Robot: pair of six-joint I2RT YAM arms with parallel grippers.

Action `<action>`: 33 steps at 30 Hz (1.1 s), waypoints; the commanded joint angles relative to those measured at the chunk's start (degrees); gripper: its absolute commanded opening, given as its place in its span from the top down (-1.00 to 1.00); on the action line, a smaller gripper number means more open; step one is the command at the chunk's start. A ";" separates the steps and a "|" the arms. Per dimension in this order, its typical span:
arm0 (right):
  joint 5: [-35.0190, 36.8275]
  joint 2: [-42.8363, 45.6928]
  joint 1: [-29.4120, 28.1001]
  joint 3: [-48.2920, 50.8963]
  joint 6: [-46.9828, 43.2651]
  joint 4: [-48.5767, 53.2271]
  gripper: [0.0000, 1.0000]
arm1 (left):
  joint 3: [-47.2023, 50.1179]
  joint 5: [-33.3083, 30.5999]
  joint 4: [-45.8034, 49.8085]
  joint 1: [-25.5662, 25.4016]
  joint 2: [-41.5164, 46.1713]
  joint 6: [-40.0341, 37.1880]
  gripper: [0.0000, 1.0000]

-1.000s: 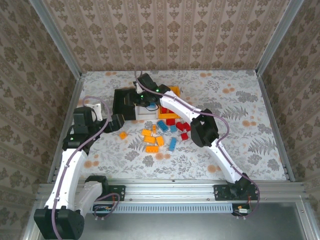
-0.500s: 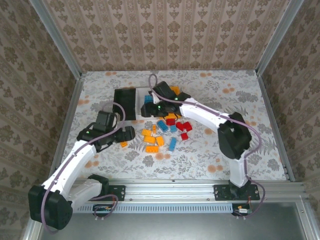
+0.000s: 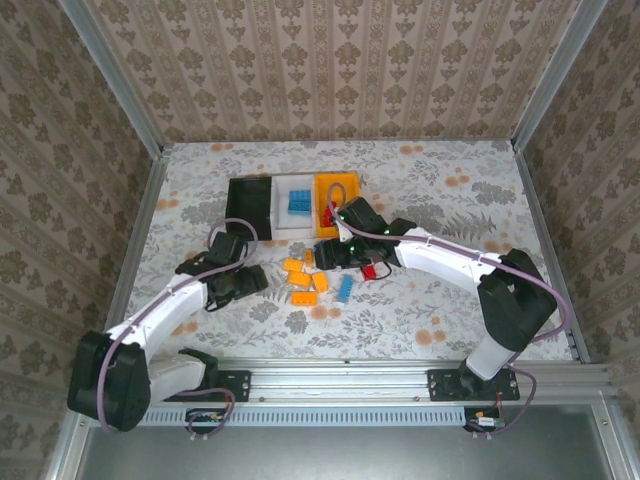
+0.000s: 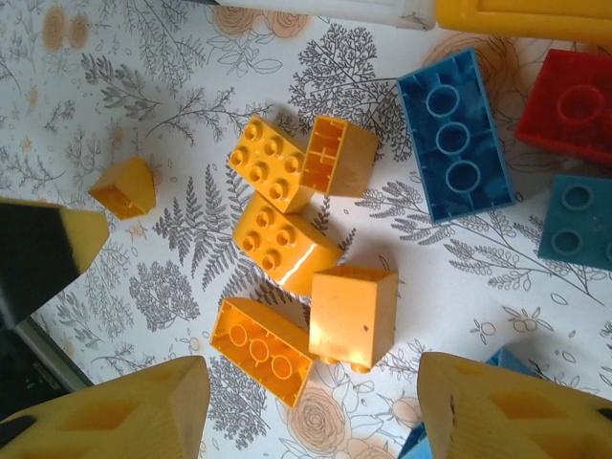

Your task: Sort the legos into containers by color

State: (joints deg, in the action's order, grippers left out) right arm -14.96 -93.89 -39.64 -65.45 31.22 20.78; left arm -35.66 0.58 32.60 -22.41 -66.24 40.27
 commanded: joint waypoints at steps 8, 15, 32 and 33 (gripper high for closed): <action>0.72 2.63 1.96 3.38 -1.16 -2.35 -0.22 | 0.97 1.48 -6.74 3.94 -5.45 1.15 -0.29; 1.23 2.47 2.12 3.49 -1.12 -1.82 -0.22 | 0.04 5.11 -9.79 5.91 -10.01 -0.50 -0.12; 4.27 4.58 2.46 4.59 -0.81 -0.28 -0.22 | -3.61 10.53 -10.01 8.25 -13.39 -3.73 0.46; 4.57 4.88 2.46 4.78 -0.95 -0.06 -0.22 | -4.81 10.79 -9.18 8.50 -13.11 -4.33 0.47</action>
State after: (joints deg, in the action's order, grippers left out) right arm -12.32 -91.57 -37.47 -61.49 31.22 19.46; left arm -37.10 7.86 23.92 -14.48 -79.02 38.44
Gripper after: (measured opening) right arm 0.609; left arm 0.326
